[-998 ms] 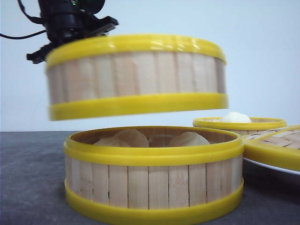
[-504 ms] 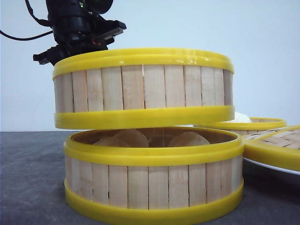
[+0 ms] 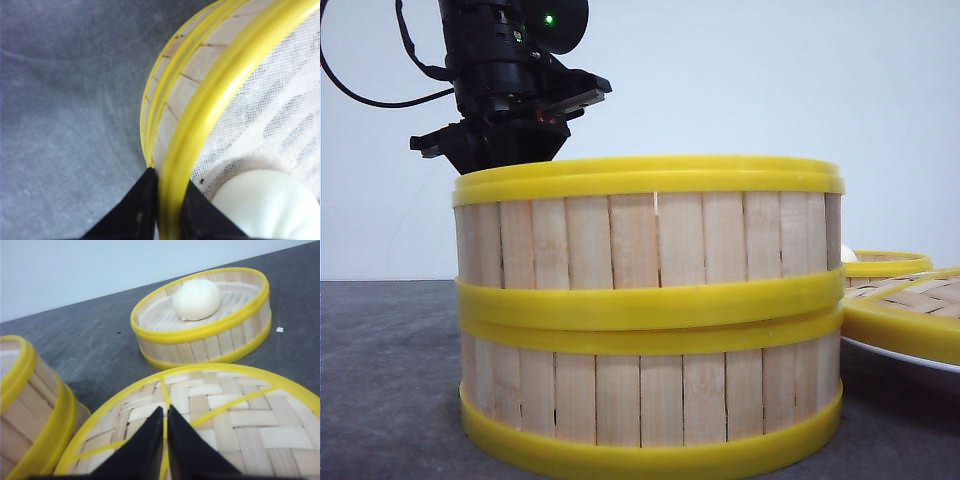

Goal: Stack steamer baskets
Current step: 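Open the left gripper and withdraw it from the stack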

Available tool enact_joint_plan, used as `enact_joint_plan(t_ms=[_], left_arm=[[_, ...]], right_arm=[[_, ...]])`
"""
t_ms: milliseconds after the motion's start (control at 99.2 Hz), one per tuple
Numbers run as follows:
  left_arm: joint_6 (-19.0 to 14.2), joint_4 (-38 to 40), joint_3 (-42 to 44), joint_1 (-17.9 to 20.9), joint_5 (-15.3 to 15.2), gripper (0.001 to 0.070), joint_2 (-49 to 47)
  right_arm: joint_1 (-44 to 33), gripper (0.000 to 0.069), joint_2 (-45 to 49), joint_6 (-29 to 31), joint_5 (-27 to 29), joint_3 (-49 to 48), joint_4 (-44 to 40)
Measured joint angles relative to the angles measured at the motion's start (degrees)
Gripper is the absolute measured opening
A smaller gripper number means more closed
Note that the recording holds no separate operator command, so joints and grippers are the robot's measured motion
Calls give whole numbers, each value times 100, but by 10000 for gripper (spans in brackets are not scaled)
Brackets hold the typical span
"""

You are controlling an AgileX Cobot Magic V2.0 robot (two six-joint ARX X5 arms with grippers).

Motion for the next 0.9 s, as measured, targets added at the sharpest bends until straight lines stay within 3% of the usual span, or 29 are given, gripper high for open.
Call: enact_joint_plan(t_ms=[433, 504, 595, 655, 746, 897], left_arm=[[-81, 22, 15, 2, 0, 30, 50], [-81, 39, 15, 2, 70, 131, 74], [-79, 48, 15, 4, 116, 399, 120], [-79, 50, 15, 39, 120, 514, 125], [-79, 50, 15, 118, 127, 573, 125], [-79, 127, 166, 236, 160, 591, 122]], right_arm=[[0, 11, 0, 0, 2, 2, -46], [0, 11, 0, 0, 0, 2, -46], [0, 11, 0, 0, 2, 2, -48], [0, 11, 0, 0, 2, 2, -48], [0, 11, 0, 0, 2, 2, -48], [0, 11, 0, 0, 2, 2, -48]])
